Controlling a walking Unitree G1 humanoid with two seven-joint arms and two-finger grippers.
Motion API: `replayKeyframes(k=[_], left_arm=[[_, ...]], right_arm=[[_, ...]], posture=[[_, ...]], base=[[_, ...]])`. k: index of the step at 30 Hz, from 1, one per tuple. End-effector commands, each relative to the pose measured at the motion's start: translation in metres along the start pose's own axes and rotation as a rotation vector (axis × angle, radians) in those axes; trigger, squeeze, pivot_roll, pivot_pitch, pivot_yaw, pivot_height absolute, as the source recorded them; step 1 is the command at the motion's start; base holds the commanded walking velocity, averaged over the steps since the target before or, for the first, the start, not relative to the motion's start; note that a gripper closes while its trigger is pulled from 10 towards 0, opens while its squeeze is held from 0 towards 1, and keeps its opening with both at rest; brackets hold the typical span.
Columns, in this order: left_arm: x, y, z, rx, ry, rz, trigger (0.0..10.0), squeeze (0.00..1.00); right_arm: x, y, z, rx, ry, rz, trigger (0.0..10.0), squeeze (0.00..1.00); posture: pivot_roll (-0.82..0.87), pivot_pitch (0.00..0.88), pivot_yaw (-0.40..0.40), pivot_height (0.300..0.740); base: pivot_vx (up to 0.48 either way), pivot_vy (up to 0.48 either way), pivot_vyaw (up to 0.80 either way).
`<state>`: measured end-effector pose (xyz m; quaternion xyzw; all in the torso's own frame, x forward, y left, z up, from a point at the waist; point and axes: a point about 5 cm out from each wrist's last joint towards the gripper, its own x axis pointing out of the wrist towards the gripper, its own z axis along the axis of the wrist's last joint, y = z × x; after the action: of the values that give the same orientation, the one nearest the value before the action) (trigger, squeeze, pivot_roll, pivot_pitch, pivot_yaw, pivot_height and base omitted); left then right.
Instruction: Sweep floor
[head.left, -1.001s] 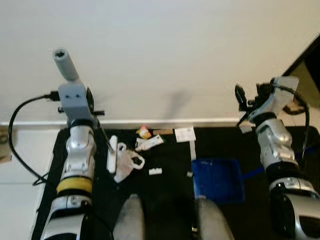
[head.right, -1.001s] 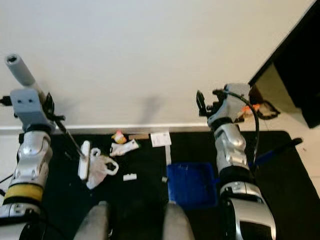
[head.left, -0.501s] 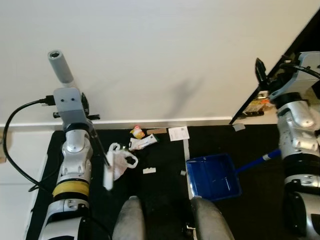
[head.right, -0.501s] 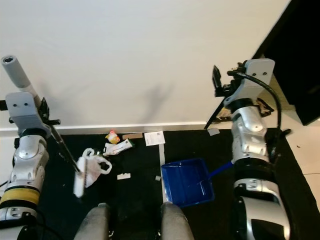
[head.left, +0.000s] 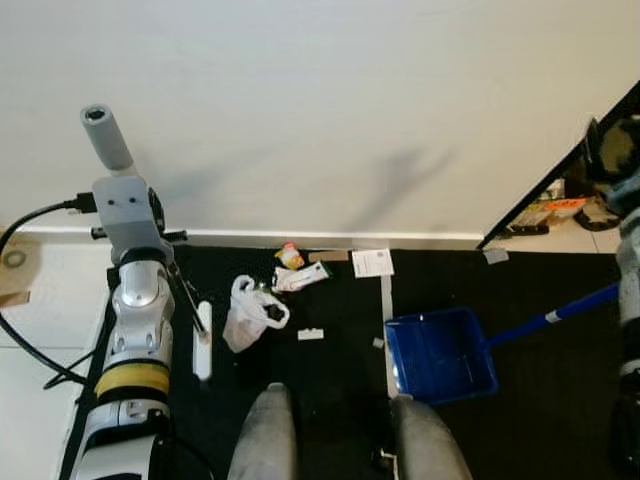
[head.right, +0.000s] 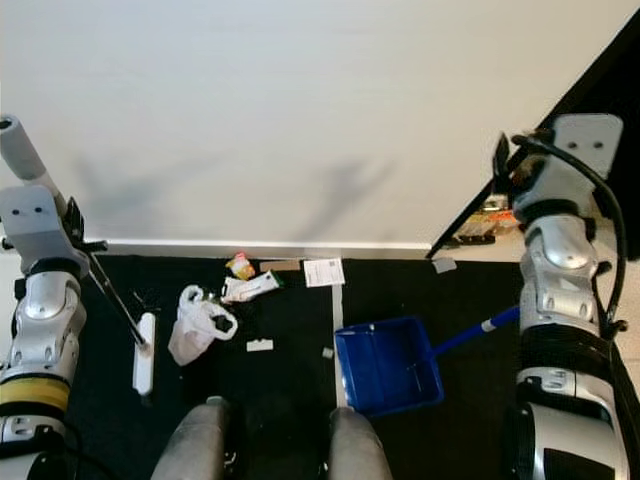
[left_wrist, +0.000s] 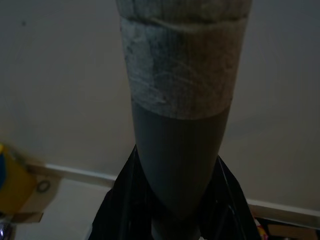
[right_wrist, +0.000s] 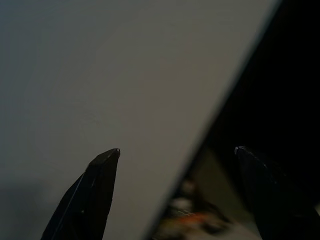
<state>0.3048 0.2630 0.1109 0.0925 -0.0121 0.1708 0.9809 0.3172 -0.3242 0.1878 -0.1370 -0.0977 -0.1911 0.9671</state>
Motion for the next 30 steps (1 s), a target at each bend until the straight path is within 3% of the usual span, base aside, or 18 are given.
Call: replayKeyframes(k=[1, 2, 3, 4, 5, 6, 7, 9, 12, 14, 16, 17, 20, 30], left_arm=[[-0.001, 0.004, -0.002, 0.017, 0.007, 0.004, 10.0, 0.0], [-0.001, 0.004, -0.003, 0.015, 0.011, 0.0, 10.0, 0.0], [-0.002, 0.003, -0.004, 0.012, 0.017, -0.007, 10.0, 0.0], [-0.002, 0.003, -0.004, 0.012, 0.017, -0.007, 10.0, 0.0], [-0.003, 0.002, -0.005, 0.009, 0.021, -0.012, 10.0, 0.0], [-0.003, 0.001, -0.006, 0.007, 0.024, -0.017, 10.0, 0.0], [-0.003, 0.001, -0.006, 0.007, 0.024, -0.017, 10.0, 0.0], [-0.004, 0.0, -0.007, -0.001, 0.03, -0.023, 10.0, 0.0], [-0.004, -0.002, -0.008, -0.006, 0.035, -0.028, 10.0, 0.0], [-0.005, -0.004, -0.009, -0.008, 0.037, -0.031, 10.0, 0.0], [-0.005, -0.004, -0.009, -0.008, 0.037, -0.031, 10.0, 0.0], [-0.006, -0.005, -0.009, -0.008, 0.037, -0.035, 10.0, 0.0], [-0.007, -0.005, -0.009, -0.002, 0.036, -0.038, 10.0, 0.0], [-0.007, -0.005, -0.008, 0.002, 0.029, -0.034, 10.0, 0.0]], right_arm=[[-0.001, -0.007, -0.001, -0.014, 0.012, -0.031, 10.0, 1.0], [-0.004, -0.02, -0.005, -0.048, 0.025, -0.096, 10.0, 1.0], [-0.008, -0.043, -0.013, -0.073, 0.064, -0.191, 10.0, 0.59], [-0.008, -0.043, -0.013, -0.073, 0.064, -0.191, 10.0, 0.59], [-0.012, -0.059, -0.019, -0.087, 0.093, -0.254, 10.0, 0.19], [-0.015, -0.069, -0.023, -0.098, 0.111, -0.295, 10.0, 0.0], [-0.015, -0.069, -0.023, -0.098, 0.111, -0.295, 10.0, 0.0], [-0.021, -0.086, -0.031, -0.097, 0.143, -0.351, 10.0, 0.0], [-0.029, -0.099, -0.043, -0.07, 0.197, -0.382, 10.0, 0.0], [-0.033, -0.102, -0.052, -0.045, 0.237, -0.383, 10.0, 0.0], [-0.033, -0.102, -0.052, -0.045, 0.237, -0.383, 10.0, 0.0], [-0.04, -0.1, -0.066, 0.013, 0.302, -0.344, 10.0, 0.0], [-0.044, -0.092, -0.076, 0.045, 0.336, -0.283, 10.0, 0.0], [-0.048, -0.076, -0.086, 0.141, 0.306, -0.159, 10.0, 0.0]], posture=[[0.02, 0.139, -0.036, 0.731], [0.02, 0.139, -0.036, 0.731], [0.01, 0.143, -0.033, 0.731], [0.01, 0.143, -0.033, 0.731], [0.01, 0.145, -0.032, 0.731], [0.01, 0.145, -0.032, 0.731], [0.01, 0.145, -0.032, 0.731], [0.01, 0.147, -0.034, 0.731], [0.0, 0.153, -0.037, 0.731], [0.01, 0.154, -0.038, 0.731], [0.01, 0.154, -0.038, 0.731], [0.01, 0.157, -0.039, 0.731], [0.01, 0.159, -0.04, 0.731], [0.02, 0.169, -0.038, 0.731]], base=[[0.0, 0.0, 0.0], [0.0, 0.0, 0.0], [0.0, 0.0, 0.0], [0.0, 0.0, 0.0], [0.0, 0.0, 0.0], [0.0, 0.0, 0.0], [0.0, 0.0, 0.0], [0.0, 0.0, 0.0], [0.0, 0.0, 0.0], [0.0, 0.0, 0.0], [0.0, 0.0, 0.0], [0.0, 0.0, 0.0], [0.0, 0.0, 0.0], [0.0, 0.0, 0.0]])
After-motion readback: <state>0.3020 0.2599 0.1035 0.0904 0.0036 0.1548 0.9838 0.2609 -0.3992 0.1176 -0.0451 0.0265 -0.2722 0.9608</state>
